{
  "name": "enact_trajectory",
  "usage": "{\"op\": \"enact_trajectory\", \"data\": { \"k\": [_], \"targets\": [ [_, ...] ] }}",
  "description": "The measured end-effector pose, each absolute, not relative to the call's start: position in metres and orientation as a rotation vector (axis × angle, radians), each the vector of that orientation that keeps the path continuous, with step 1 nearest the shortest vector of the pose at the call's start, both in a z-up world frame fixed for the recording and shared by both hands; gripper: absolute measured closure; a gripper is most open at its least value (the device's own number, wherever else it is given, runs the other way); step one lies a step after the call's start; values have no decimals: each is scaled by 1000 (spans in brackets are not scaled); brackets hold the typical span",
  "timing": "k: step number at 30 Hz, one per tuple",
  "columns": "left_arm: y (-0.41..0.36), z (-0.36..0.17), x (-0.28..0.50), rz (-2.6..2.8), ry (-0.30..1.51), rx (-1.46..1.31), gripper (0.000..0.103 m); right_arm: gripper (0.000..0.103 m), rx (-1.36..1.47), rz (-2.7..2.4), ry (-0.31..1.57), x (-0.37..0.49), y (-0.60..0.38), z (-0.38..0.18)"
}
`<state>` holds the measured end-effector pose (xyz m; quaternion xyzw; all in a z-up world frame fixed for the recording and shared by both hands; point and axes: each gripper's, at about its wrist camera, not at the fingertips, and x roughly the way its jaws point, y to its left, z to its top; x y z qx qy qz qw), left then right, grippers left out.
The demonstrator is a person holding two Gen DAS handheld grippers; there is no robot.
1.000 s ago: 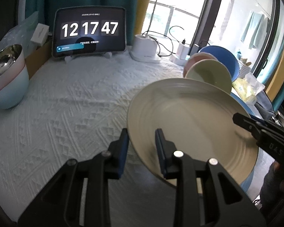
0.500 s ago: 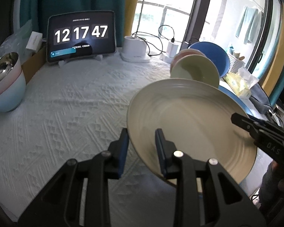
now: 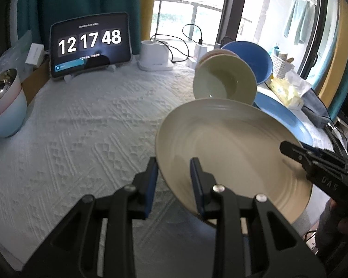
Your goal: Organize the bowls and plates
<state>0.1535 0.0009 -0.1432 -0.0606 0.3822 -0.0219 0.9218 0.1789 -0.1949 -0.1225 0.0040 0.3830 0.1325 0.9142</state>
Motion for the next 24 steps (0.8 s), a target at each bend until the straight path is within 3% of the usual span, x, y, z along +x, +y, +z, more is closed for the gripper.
{"op": "enact_trajectory", "data": {
  "k": [24],
  "targets": [
    [-22, -154, 154, -65, 831, -79, 74, 76, 35, 246, 843, 177, -211, -140]
  ]
}}
